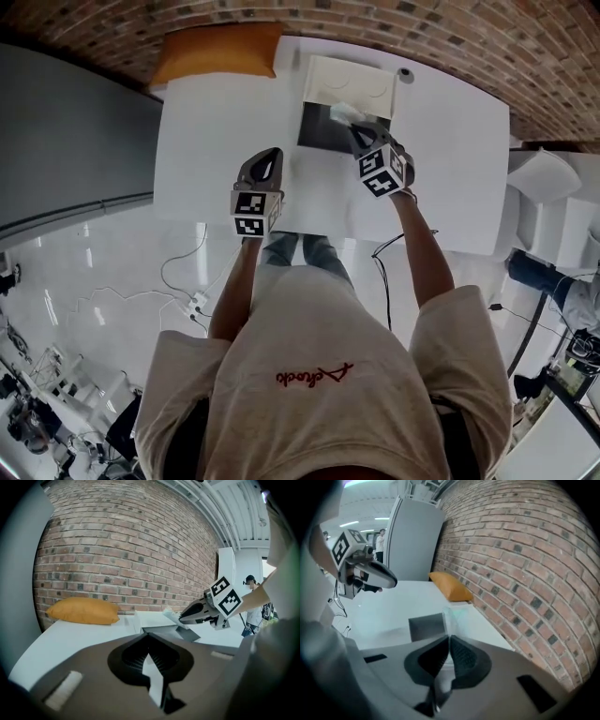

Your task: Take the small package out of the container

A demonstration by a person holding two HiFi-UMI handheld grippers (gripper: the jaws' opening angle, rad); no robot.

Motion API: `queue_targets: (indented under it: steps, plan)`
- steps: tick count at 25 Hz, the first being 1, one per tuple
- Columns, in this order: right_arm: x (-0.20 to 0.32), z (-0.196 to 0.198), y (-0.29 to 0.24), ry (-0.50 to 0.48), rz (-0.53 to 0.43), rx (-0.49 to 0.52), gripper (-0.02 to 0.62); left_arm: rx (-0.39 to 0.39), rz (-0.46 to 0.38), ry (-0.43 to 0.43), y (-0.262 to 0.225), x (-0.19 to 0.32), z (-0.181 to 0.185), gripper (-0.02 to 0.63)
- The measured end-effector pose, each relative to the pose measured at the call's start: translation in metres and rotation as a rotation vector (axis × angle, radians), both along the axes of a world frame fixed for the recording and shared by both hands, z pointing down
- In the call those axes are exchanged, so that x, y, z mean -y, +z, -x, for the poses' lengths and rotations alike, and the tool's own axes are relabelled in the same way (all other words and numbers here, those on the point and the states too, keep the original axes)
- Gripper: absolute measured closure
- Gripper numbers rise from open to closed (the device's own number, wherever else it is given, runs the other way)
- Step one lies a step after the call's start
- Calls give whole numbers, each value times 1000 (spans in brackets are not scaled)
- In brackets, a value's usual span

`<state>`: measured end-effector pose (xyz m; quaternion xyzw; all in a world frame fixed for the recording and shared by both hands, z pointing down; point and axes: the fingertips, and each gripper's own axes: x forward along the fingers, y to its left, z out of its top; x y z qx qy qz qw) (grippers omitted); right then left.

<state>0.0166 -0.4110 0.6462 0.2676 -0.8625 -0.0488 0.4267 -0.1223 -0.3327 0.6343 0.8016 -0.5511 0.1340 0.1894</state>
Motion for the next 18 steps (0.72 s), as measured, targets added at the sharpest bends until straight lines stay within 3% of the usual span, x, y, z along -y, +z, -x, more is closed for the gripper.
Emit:
queue_targets:
  steps: [10, 18]
  plan:
    - [-1, -13, -59, 262, -19, 335, 578, 15, -85, 18, -45, 10, -3, 597]
    - [-1, -21, -91, 388, -57, 554, 578, 30, -128, 24, -69, 24, 3, 597]
